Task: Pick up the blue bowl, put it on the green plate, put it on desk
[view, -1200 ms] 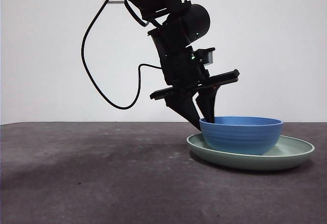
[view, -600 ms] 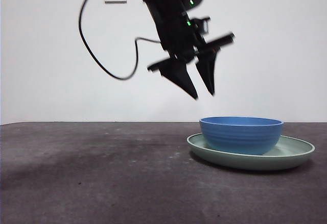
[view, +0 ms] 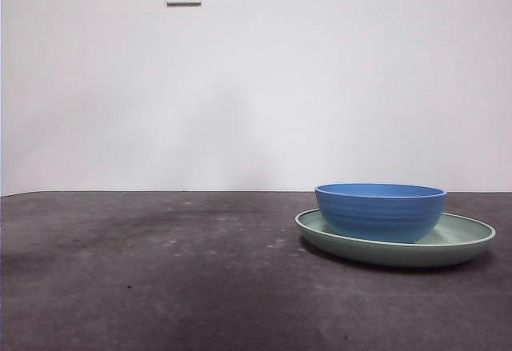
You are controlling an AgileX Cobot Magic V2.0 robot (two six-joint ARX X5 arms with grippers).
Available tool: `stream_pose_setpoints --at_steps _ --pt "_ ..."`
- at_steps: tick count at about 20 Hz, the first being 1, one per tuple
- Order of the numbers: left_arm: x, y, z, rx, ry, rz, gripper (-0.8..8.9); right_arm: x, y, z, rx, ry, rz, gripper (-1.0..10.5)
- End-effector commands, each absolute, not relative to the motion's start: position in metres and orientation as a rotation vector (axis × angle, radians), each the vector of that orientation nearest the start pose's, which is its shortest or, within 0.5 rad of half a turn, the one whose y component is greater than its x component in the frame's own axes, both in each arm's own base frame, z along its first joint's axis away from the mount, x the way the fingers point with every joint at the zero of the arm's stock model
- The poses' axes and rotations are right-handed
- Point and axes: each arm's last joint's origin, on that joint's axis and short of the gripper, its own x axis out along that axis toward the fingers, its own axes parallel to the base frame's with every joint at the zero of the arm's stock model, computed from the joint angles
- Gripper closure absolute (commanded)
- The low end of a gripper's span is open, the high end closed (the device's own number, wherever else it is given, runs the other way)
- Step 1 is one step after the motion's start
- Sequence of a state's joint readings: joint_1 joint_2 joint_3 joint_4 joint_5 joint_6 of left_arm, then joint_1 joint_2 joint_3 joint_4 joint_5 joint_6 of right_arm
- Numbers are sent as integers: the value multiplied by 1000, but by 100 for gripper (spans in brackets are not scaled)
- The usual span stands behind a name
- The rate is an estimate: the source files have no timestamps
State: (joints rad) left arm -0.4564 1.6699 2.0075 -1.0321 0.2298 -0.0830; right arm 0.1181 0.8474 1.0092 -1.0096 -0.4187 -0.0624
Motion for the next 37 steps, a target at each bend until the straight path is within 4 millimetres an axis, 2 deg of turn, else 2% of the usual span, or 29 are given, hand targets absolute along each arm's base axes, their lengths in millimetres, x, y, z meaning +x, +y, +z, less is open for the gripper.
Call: stream_pose_setpoints --at_steps 1,4,9,15,17,25,29,32,37 --pt "278 -140 444 38 707 -662 619 139 29 335 75 816 530 597" --pt "251 -122 428 5 699 -712 619 139 29 335 75 816 530 597" --pt "212 -106 376 -18 739 -824 619 139 29 335 76 816 530 597" --pt "187 -101 311 -76 756 -977 622 139 29 335 76 818 530 597" --pt "185 -102 299 -81 786 -995 622 139 29 335 76 818 530 597" --pt "186 -105 299 -75 754 -1010 623 139 29 334 97 826 519 597" --pt "186 -105 299 -76 755 -1010 622 147 26 331 114 863 352 598" --pt "186 -105 299 -75 755 -1010 622 168 25 319 107 921 293 598" --pt "186 -105 298 -76 759 -1009 623 228 20 282 151 1004 241 598"
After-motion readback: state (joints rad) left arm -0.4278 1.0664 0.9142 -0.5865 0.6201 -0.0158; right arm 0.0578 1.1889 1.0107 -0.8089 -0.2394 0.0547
